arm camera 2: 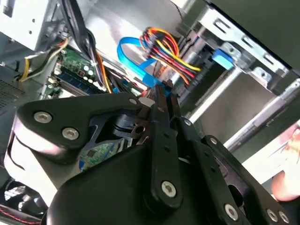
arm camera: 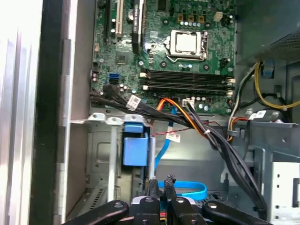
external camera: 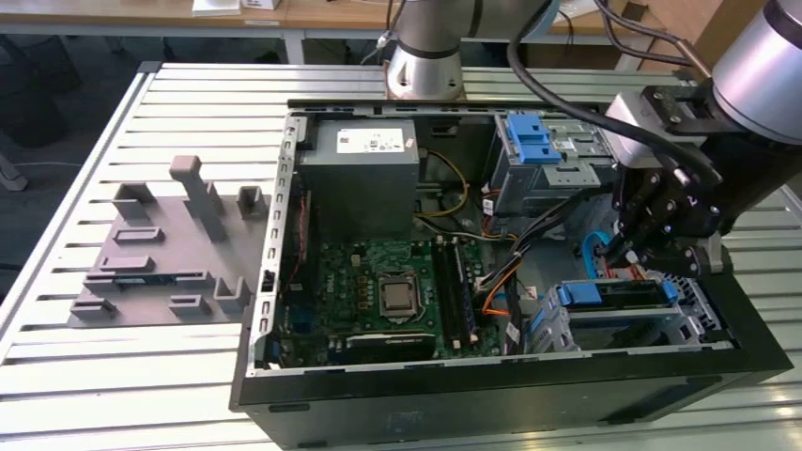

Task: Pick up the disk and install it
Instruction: 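Insert the second disk wire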

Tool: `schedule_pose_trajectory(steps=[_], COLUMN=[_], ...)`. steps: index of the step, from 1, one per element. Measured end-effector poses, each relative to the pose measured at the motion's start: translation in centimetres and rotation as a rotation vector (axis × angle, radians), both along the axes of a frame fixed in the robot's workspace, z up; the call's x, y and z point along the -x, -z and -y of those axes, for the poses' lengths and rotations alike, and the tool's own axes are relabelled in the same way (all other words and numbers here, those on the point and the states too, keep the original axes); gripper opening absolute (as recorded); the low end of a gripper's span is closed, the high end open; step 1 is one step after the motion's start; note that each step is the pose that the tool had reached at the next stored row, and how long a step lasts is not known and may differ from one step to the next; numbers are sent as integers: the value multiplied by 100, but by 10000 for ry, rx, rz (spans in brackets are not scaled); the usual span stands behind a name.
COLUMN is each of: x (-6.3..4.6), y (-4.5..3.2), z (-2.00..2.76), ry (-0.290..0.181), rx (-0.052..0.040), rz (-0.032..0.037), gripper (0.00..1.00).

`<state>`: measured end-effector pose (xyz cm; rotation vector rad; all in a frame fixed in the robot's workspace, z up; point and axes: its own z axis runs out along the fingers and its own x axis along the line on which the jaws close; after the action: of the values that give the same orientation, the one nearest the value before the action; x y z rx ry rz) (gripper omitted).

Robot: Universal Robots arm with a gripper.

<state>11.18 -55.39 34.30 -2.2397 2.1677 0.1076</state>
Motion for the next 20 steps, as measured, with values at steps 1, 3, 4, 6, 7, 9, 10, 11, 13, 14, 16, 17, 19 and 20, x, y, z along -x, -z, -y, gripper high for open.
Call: schedule_pose_trajectory(steps=[1,3,4,6,7,9,10,11,13,14,16,17,19,20], x=[4,16,21,28,31,39,42,43,43,44,44,44,44,44], y=[4,14,20,29,33,42,44,46,50,52,56,59,63,63], z=[25,48,52,61,68,89,100,108,120,125,134,136,140,141], ry=[0,0,0,0,0,-1,-1,-1,2,5,12,18,36,47], rx=[-8,-15,-17,-14,-13,-16,-15,-13,-14,-14,-14,-16,-15,-13], rz=[4,33,55,109,130,161,165,167,168,168,168,168,168,168], gripper=[16,16,16,16,16,16,16,16,16,16,16,16,16,16])
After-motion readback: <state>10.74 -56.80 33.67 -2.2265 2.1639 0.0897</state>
